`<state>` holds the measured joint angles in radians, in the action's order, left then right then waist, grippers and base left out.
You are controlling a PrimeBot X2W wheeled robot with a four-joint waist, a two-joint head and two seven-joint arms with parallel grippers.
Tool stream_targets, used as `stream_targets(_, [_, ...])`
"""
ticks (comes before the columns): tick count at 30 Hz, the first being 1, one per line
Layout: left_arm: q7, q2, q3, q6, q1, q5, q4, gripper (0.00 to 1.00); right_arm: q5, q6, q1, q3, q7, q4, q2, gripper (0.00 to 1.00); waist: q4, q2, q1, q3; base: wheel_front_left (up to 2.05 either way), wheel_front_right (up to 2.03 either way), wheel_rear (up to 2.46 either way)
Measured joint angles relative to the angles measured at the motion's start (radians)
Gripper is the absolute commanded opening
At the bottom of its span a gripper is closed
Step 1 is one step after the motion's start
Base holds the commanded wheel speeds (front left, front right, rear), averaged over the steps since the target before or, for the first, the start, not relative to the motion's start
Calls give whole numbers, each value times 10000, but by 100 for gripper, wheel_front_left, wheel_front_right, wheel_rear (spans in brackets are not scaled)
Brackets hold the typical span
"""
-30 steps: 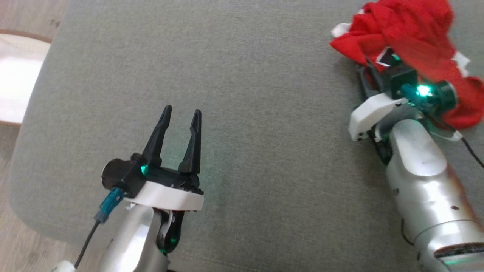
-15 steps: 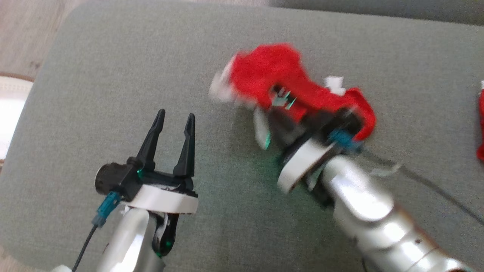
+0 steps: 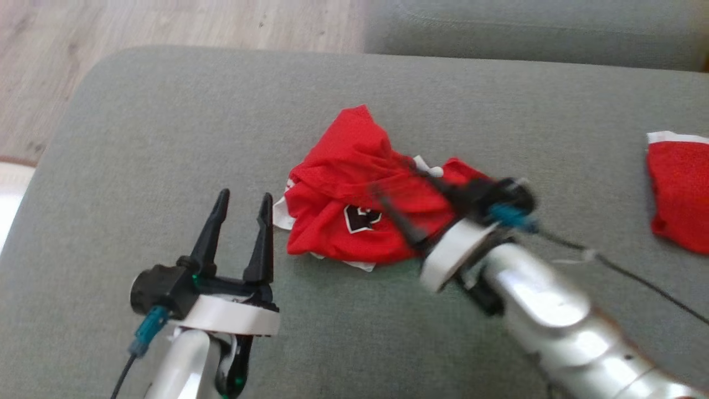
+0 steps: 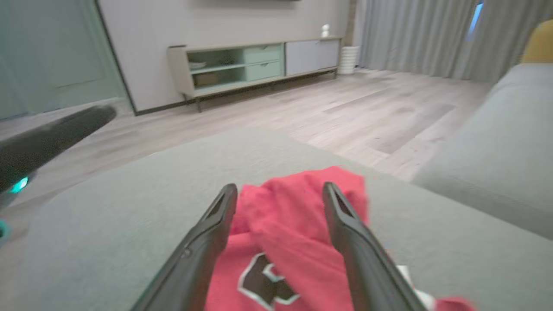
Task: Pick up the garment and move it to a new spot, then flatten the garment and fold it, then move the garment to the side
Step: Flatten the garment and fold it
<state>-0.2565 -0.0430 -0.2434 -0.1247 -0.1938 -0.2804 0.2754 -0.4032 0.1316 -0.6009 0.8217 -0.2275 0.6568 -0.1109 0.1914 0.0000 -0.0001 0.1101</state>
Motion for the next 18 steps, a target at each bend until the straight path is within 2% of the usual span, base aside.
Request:
stream_targets(3, [0, -2, 157, 2, 77, 0, -199, 100, 278, 0, 106, -1321, -148, -238, -353, 100, -223, 0, 1, -154, 0, 0, 0])
stream_targets(6, [0, -2, 173, 4, 250, 0, -313, 100, 869, 0, 784, -2957, -205, -765, -420, 100, -470, 0, 1, -256, 0, 0, 0])
stream_targets(12, [0, -4, 194, 15, 376, 0, -537, 100, 2326, 0, 2947, -5647, -207, -2546, 132, 100, -929, 0, 1, -268, 0, 0, 0])
stream_targets(16, [0, -4, 180, 17, 376, -19, -602, 100, 3149, 0, 4219, -6855, -234, -3593, 451, 100, -1131, 0, 2, -136, 0, 0, 0])
stream_targets(18, [0, -4, 163, 19, 374, -27, -619, 100, 3267, 0, 4442, -7143, -234, -3827, 493, 100, -1172, 0, 2, -85, 0, 0, 0])
